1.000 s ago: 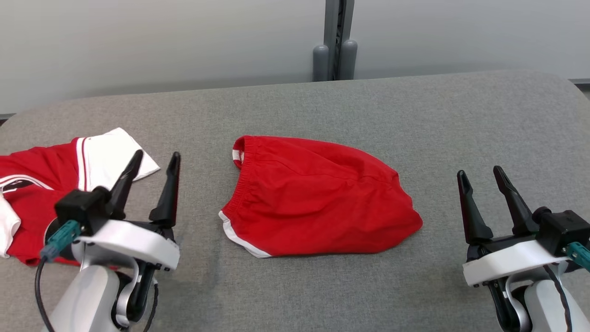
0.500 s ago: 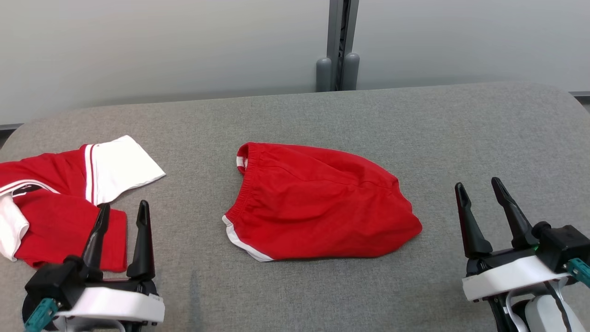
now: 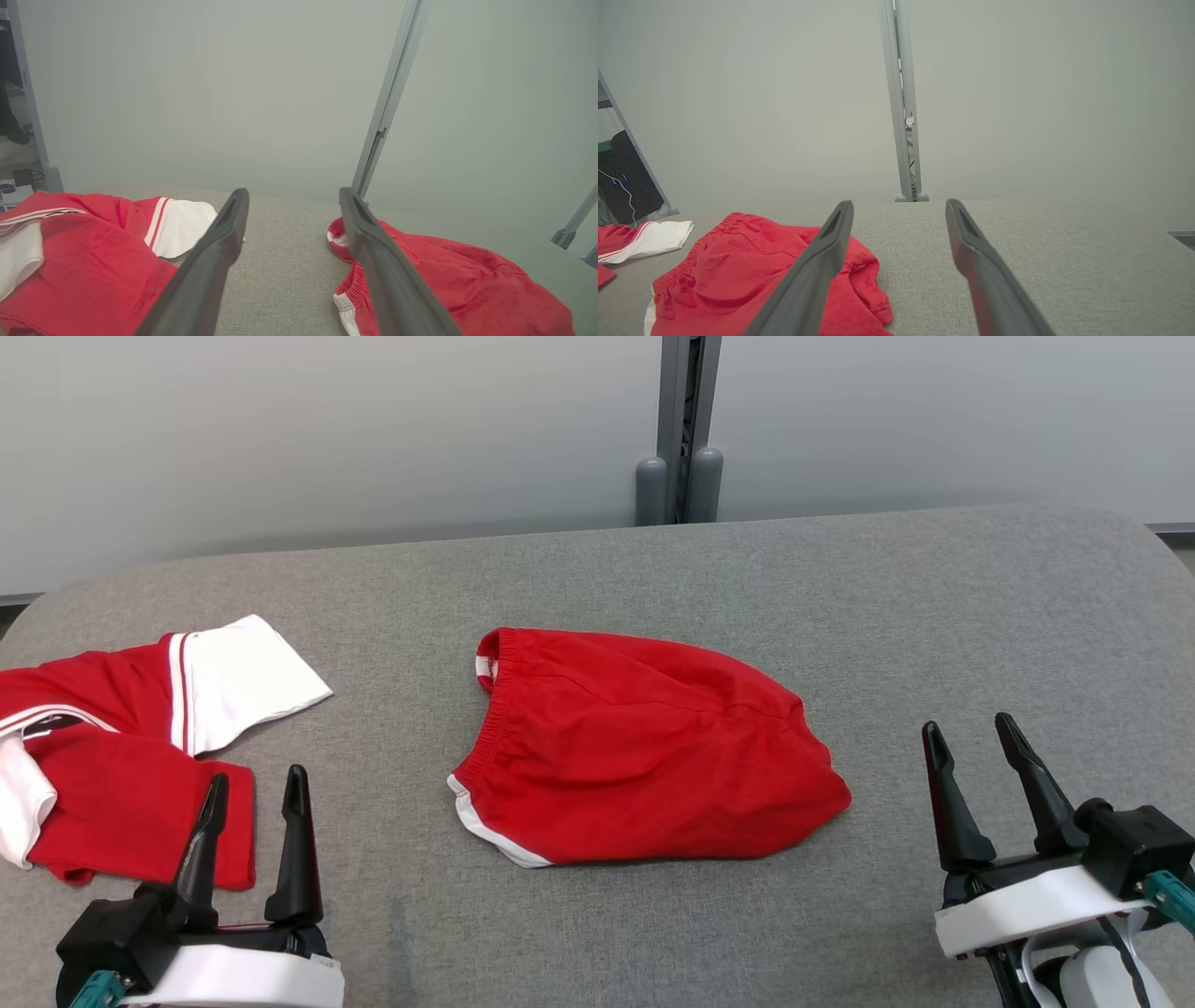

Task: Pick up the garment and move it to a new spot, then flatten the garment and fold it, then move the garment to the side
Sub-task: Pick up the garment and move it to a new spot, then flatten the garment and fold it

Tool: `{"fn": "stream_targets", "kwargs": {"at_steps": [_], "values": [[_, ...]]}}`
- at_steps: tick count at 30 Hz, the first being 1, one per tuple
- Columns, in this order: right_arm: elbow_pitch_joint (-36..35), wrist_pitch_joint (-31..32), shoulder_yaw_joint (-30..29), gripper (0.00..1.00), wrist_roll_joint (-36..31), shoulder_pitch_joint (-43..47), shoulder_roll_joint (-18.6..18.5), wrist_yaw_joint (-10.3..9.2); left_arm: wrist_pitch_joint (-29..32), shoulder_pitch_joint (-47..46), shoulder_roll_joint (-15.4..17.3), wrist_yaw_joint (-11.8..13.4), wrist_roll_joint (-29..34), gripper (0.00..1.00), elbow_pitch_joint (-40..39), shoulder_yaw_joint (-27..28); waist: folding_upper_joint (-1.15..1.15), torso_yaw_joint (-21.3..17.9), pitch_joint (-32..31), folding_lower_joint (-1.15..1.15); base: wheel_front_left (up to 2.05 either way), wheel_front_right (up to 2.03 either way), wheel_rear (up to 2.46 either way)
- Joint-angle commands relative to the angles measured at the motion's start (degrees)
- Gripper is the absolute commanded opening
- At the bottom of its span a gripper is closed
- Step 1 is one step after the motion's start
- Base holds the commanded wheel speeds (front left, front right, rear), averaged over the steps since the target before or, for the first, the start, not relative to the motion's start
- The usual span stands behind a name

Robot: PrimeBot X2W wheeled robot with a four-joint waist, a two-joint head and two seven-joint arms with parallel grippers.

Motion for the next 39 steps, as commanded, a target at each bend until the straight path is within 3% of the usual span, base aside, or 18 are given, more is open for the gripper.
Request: {"fn": "stream_targets", "kwargs": {"at_steps": [1, 12, 24, 30, 39], "values": [[0.28, -0.24, 0.13, 1.00, 0.31, -0.48, -0.54, 0.13, -0.13, -0.45, -0.16, -0.13, 0.39, 1.00, -0.21, 0.23, 0.00, 0.03, 0.05, 0.00, 0.00, 0.00, 0.00], [4.14, 0.17, 3.92, 1.00, 2.33, -1.38, -1.44, 0.13, -0.15, -0.90, -0.41, -0.48, 0.73, 1.00, 0.17, 0.17, 0.00, 0.44, 0.18, 0.00, 0.00, 0.00, 0.00], [14.95, 12.64, 10.36, 1.00, 9.87, -5.48, -2.51, 0.12, -0.16, -1.87, -1.67, -1.09, 0.27, 1.00, 1.31, -0.73, 0.00, 5.08, 0.89, 0.00, 0.00, 0.00, 0.00], [20.23, 19.18, 8.98, 1.00, 10.96, -6.63, -1.10, 0.12, -0.16, -1.72, -2.12, -1.49, 0.33, 1.00, 1.97, -0.43, 0.00, 8.09, 0.58, 0.00, 0.00, 0.00, 0.00], [22.93, 20.41, 7.06, 1.00, 9.89, -7.46, 0.34, 0.12, -0.16, -1.13, -2.95, -2.21, 0.65, 1.00, 2.67, 0.02, 0.00, 11.47, 0.66, 0.00, 0.00, 0.00, 0.00]]}}
